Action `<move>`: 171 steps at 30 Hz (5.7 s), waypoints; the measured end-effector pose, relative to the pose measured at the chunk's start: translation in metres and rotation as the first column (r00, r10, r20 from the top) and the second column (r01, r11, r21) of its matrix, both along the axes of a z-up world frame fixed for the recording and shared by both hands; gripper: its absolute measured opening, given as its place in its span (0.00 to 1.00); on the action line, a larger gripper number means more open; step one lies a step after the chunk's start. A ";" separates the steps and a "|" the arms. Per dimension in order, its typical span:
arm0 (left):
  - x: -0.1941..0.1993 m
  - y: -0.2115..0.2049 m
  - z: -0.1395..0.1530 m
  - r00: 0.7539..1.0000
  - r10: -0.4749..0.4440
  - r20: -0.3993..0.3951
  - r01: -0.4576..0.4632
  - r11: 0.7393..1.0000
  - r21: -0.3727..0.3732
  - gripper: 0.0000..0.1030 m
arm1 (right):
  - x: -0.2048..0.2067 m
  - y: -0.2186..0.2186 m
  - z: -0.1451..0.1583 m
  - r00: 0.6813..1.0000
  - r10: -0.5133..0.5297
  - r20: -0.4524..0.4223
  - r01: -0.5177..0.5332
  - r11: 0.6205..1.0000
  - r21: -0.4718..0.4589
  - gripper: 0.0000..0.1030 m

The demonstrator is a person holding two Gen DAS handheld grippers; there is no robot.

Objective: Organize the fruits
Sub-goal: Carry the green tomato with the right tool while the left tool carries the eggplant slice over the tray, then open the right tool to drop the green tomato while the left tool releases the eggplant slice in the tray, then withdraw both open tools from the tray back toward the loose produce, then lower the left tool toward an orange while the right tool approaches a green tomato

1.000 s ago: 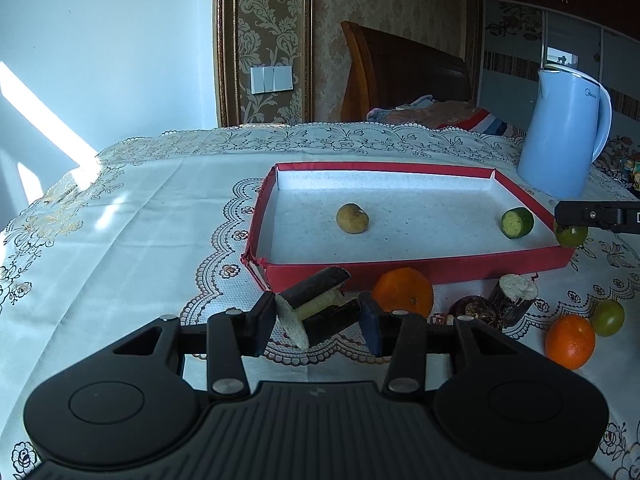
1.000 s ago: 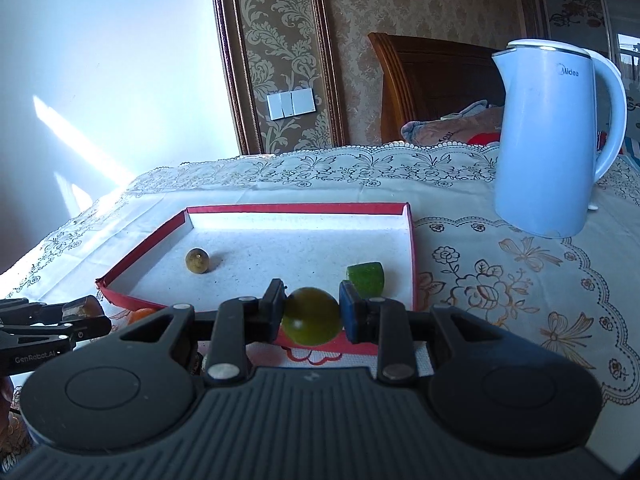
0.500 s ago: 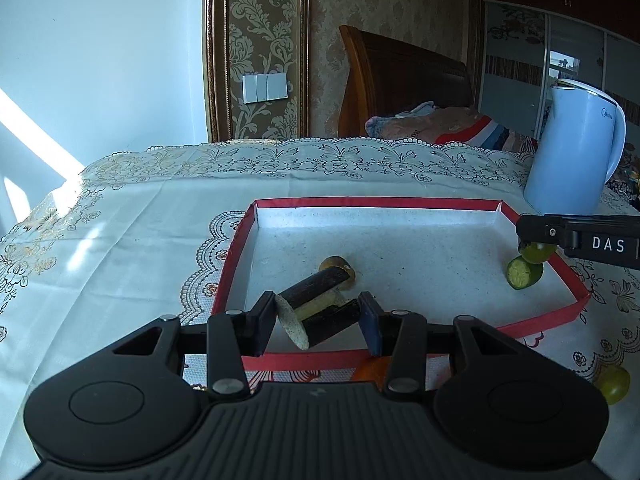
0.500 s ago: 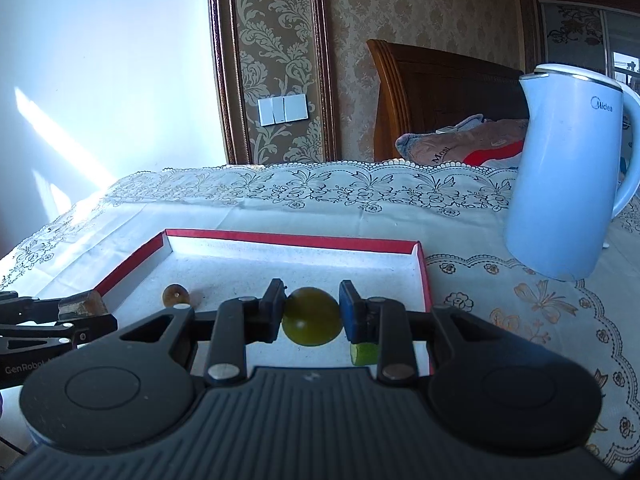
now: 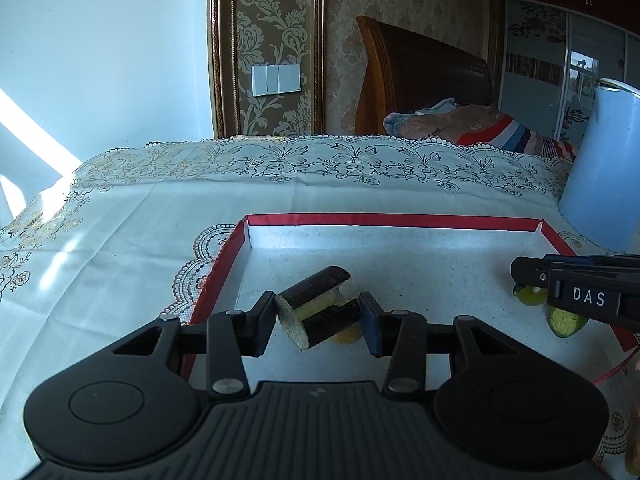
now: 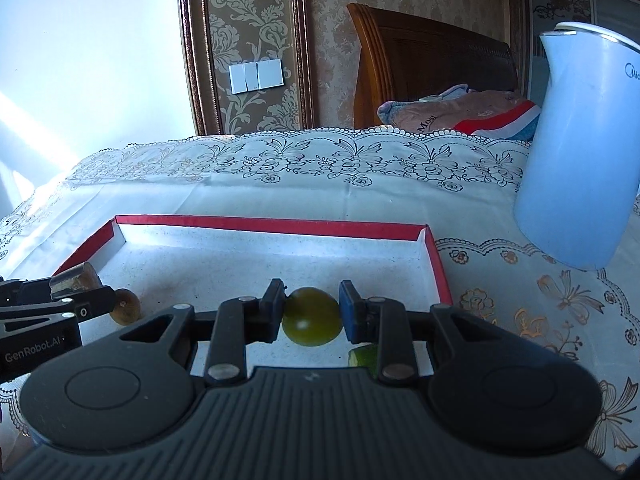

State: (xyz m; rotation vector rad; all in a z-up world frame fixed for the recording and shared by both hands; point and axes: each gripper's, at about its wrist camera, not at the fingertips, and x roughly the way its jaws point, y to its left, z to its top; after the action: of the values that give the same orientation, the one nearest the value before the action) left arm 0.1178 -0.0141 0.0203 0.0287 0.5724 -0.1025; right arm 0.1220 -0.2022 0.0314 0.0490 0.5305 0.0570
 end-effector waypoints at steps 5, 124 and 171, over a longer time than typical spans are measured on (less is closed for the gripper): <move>0.015 -0.007 -0.003 1.000 0.014 -0.004 -0.013 0.999 0.033 0.43 | 0.016 0.003 -0.007 0.999 -0.007 -0.039 0.007 1.000 0.003 0.27; -0.113 0.028 -0.006 0.993 -0.078 0.089 0.076 0.997 0.023 0.76 | -0.133 -0.022 -0.007 0.997 -0.069 0.037 0.065 0.994 0.089 1.00; -0.106 0.042 -0.008 0.990 -0.122 0.075 0.130 0.986 -0.109 0.81 | -0.151 -0.052 -0.024 0.990 -0.137 0.045 0.129 0.981 0.147 1.00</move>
State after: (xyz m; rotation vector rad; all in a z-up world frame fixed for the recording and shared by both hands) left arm 0.0115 0.0279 0.0123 -0.0419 0.4952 -0.2562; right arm -0.0285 -0.2542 0.0073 0.2236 0.4664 -0.0344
